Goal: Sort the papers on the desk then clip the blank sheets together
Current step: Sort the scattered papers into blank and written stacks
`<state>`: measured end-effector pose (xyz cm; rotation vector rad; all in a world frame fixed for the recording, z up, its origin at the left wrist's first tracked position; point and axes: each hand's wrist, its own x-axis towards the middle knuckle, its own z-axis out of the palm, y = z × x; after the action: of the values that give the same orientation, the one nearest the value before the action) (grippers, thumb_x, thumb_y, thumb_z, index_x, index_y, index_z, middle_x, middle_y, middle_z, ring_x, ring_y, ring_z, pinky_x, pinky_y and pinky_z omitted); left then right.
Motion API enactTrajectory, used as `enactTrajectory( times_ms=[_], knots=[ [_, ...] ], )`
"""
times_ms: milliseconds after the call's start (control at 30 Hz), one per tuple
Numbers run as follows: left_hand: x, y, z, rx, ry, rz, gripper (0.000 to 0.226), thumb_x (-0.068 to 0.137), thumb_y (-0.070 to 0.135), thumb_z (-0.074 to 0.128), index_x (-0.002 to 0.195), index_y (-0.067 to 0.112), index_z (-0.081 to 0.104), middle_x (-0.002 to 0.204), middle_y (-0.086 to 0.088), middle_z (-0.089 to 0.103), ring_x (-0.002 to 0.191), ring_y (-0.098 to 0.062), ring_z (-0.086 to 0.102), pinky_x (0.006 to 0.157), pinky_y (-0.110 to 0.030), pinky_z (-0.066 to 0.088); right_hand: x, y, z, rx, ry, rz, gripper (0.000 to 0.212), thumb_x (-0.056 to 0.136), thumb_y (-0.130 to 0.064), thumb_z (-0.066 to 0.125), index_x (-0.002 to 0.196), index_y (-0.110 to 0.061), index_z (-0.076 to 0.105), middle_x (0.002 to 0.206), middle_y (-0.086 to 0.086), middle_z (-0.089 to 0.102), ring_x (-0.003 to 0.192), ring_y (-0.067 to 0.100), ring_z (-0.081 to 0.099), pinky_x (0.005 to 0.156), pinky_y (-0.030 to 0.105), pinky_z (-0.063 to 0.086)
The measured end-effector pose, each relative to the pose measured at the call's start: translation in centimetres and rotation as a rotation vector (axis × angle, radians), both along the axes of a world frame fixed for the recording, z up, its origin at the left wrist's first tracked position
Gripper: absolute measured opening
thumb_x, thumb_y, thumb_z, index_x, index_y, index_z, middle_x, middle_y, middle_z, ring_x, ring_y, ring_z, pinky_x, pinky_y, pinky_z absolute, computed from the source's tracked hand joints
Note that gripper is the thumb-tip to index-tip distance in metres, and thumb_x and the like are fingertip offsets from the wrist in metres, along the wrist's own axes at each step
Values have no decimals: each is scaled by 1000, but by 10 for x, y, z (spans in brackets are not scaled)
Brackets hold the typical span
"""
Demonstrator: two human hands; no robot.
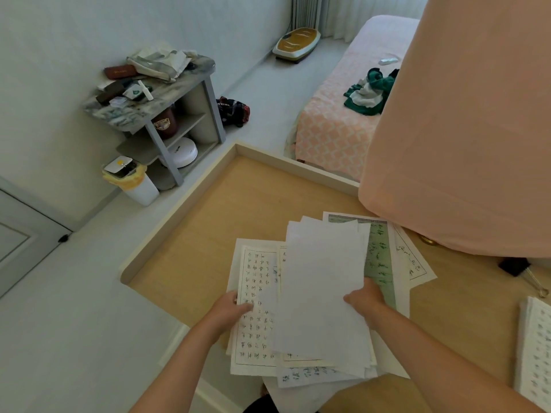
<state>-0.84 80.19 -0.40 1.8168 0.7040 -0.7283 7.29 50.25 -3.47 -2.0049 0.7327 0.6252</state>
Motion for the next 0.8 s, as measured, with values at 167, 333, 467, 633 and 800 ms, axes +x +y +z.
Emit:
enactTrajectory(
  times_ms=[167,333,467,633,800],
  knots=[
    [19,-23,-3,-45,-87,127,45,86,40,72,122,24,51,117,4,61,103,-18,60,79,-31,48,-12,36,2,55,15,162,48,83,6,64,127,-8,49,120,9,59,104,24,58,85,28,50],
    [18,-21,-19,151,-153,211,37,86,6,63,122,14,58,119,-9,66,99,-26,63,89,-39,54,-16,54,-1,89,14,326,40,88,-18,64,126,-14,53,113,1,61,98,18,60,79,28,52],
    [22,-16,-22,491,-184,65,71,83,14,73,142,8,34,142,-13,43,128,-32,45,103,-40,43,6,15,4,-286,-158,263,40,87,-21,60,127,-23,58,130,7,52,111,25,55,90,38,52],
    [47,-41,-16,739,-507,-351,69,85,24,70,146,21,37,154,-6,29,140,-28,27,111,-39,32,30,-41,7,-425,25,-134,53,85,-15,64,135,-19,46,137,15,37,127,34,36,92,44,44],
    [75,-101,-21,561,-514,-818,75,87,38,66,151,29,29,163,-1,12,149,-23,9,118,-41,23,28,-43,5,-221,90,-404,66,78,-16,75,134,-10,41,130,16,42,100,34,58,78,39,56]
  ],
)
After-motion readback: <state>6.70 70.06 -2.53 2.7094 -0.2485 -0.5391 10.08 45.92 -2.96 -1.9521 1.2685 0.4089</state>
